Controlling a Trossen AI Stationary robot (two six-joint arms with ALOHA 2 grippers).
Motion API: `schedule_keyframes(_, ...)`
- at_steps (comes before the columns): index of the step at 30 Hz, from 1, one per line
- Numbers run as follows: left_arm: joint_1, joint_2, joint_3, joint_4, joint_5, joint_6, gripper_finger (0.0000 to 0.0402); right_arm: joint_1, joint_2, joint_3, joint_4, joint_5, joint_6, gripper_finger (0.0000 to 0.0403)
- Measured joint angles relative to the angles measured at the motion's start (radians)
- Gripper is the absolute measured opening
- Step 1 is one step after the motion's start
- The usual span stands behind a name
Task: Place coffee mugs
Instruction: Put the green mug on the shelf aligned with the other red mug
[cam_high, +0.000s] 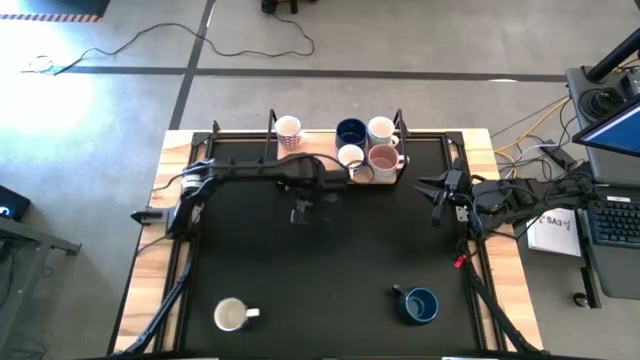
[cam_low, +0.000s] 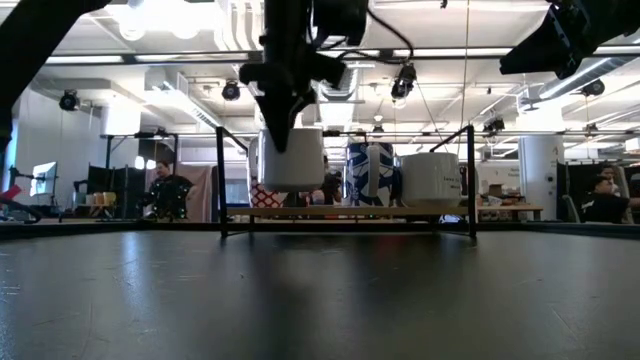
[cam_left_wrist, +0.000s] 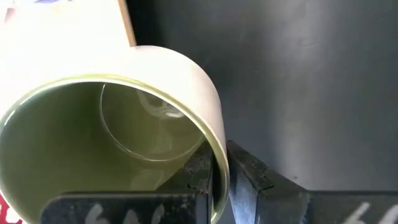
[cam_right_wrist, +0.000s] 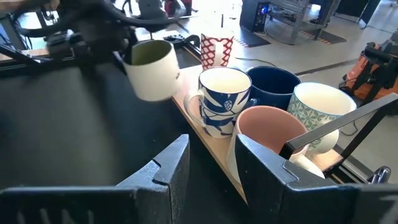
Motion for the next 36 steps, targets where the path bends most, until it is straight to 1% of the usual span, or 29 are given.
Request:
schedule_keyframes(4, 0.047, -0.01, -0.041, 0.004, 0.001, 0.021, 0.0013, 0.0, 0.0, 0.0, 0.0, 0.0, 0.0, 0.0121)
schedule_keyframes(11, 0.142, -0.011, -0.053, 0.015, 0.007, 0.076, 0.0013, 0.0, 0.0, 0.0, 0.0, 0.0, 0.0, 0.0121)
schedule_keyframes(19, 0.231, -0.012, -0.053, 0.039, 0.091, 0.079, 0.0013, 0.0, 0.0, 0.0, 0.0, 0.0, 0.0, 0.0121)
schedule_keyframes(31, 0.28, -0.012, -0.061, 0.025, 0.104, 0.021, 0.0013, 0.0, 0.0, 0.0, 0.0, 0.0, 0.0, 0.0121)
schedule_keyframes(36, 0.288, -0.014, -0.086, 0.022, 0.105, -0.001, 0.0014, 0.0, 0.0, 0.0, 0.0, 0.0, 0.0, 0.0121)
